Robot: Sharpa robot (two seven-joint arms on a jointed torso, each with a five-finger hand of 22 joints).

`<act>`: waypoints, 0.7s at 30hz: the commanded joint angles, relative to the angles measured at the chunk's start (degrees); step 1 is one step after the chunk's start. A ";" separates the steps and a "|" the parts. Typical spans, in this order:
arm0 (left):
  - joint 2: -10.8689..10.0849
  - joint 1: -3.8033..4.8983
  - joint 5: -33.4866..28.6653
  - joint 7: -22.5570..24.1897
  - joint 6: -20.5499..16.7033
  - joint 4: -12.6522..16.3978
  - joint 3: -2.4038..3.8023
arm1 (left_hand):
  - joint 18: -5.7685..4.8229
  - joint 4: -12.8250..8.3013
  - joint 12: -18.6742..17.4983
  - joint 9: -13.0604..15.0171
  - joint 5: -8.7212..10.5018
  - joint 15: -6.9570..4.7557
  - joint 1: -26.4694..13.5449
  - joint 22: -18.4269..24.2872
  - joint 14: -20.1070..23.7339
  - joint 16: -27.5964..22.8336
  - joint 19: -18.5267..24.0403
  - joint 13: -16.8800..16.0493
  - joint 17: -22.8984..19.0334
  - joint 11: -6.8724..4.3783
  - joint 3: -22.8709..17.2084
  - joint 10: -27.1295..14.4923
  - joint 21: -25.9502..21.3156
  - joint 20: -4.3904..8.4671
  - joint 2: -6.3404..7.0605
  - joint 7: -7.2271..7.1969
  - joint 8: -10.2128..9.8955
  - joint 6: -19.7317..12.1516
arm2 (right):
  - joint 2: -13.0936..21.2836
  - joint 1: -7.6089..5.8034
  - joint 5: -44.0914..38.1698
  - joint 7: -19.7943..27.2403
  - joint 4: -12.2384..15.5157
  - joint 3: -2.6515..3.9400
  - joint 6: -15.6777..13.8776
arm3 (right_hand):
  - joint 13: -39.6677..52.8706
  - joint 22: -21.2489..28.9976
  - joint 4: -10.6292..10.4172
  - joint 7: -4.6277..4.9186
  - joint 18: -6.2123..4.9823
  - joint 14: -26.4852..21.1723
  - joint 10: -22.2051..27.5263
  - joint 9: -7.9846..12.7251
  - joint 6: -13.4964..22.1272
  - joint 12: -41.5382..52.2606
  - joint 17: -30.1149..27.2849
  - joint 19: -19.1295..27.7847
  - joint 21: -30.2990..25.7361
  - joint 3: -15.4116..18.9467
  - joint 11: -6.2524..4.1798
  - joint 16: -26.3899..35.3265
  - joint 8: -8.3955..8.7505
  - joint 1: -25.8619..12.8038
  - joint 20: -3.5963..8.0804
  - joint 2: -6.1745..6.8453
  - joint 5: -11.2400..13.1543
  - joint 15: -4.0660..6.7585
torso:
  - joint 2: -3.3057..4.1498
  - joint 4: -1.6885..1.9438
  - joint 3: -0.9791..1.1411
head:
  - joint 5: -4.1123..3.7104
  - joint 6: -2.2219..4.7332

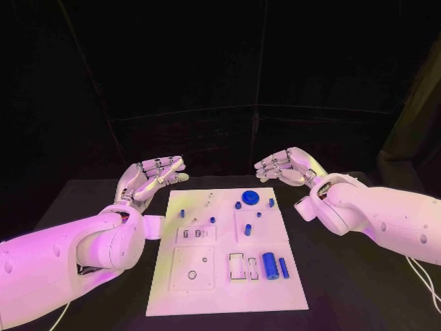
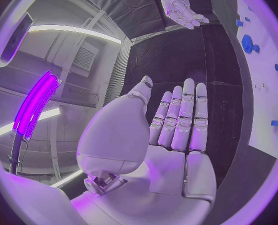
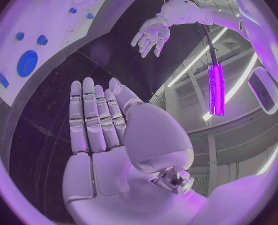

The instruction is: Assemble the parts on the task board

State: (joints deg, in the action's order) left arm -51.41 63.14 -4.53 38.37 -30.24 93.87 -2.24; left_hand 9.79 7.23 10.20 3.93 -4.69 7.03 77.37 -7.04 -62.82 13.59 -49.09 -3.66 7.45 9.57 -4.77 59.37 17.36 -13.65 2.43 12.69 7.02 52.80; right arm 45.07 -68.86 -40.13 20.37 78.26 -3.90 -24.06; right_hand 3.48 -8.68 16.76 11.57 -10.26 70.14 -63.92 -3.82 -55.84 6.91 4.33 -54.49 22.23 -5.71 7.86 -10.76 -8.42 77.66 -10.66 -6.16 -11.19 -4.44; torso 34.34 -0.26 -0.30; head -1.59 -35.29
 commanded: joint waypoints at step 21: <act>-1.18 0.10 2.71 0.07 5.20 4.56 0.05 | 0.77 -1.25 -1.52 -0.17 0.24 -0.08 0.12 0.80 -0.77 -1.76 -0.85 -0.02 0.35 -0.06 0.29 0.98 -0.94 0.02 -0.91 0.07 -0.90 1.13 | -7.19 -3.78 -49.40 -22.71 -6.03 1.89 11.99 | 0.14 -12.30 -0.50 -1.80 -0.21 16.08 -0.62 0.06 -2.18 -3.15 11.79 -9.09 22.43 -2.08 -1.83 -17.11 4.71 -2.71 5.33 5.02 0.85 3.97 | 7.36 2.93 -0.88 | -2.29 1.71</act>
State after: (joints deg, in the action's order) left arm -52.66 63.14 -2.55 38.27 -26.75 98.47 -2.25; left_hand 9.78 6.23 9.07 3.82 -4.70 6.98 77.67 -6.31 -63.29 12.10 -49.61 -3.67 7.74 9.31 -4.53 60.21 16.75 -13.41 2.13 12.79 6.28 53.67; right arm 38.04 -72.46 -82.40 0.92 72.42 -2.09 -15.89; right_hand 3.54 -20.33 16.26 9.84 -10.26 83.86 -64.96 -3.78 -58.32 3.48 14.82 -63.21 43.53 -7.54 5.93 -25.54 -3.97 75.12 -5.32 -1.33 -10.52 -0.50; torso 40.97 2.32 -1.12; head -3.54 -33.48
